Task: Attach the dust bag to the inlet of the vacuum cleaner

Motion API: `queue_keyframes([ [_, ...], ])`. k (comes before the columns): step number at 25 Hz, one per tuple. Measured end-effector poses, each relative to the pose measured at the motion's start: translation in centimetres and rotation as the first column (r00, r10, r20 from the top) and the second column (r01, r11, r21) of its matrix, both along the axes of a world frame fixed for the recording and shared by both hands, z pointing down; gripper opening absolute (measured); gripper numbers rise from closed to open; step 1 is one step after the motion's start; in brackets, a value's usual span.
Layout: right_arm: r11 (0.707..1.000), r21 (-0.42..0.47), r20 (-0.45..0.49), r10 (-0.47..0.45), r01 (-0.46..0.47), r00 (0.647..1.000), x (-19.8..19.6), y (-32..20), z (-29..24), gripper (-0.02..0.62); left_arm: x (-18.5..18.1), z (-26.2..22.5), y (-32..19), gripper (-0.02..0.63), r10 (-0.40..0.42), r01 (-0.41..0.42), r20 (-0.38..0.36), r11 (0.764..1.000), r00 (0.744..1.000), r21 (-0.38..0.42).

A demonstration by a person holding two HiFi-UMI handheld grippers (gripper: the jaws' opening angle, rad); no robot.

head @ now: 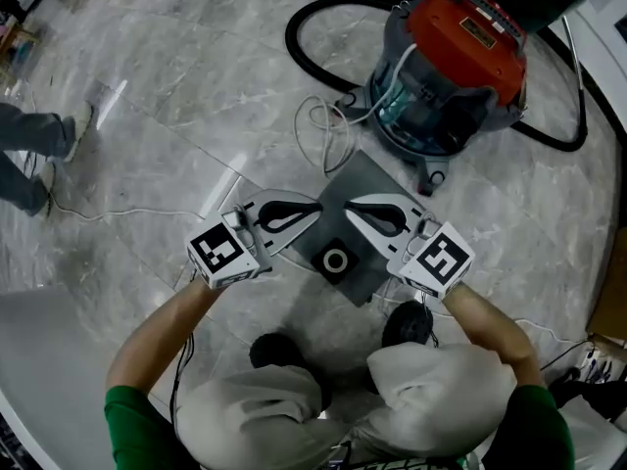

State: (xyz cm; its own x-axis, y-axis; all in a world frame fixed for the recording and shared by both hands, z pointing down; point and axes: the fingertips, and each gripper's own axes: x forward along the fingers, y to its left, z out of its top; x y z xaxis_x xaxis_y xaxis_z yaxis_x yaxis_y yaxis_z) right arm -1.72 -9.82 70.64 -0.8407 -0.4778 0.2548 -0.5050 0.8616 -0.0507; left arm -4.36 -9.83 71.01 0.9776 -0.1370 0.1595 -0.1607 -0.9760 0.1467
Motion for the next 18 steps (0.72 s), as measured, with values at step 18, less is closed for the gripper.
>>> queue_keyframes([
  [18,0.988,-0.155,-0.113,-0.016,-0.002,0.994,0.0,8.7,12.8,0.009,-1.0,11.1,7.8,0.003,0.003,0.008,0.08,0.991,0.997,-0.136],
])
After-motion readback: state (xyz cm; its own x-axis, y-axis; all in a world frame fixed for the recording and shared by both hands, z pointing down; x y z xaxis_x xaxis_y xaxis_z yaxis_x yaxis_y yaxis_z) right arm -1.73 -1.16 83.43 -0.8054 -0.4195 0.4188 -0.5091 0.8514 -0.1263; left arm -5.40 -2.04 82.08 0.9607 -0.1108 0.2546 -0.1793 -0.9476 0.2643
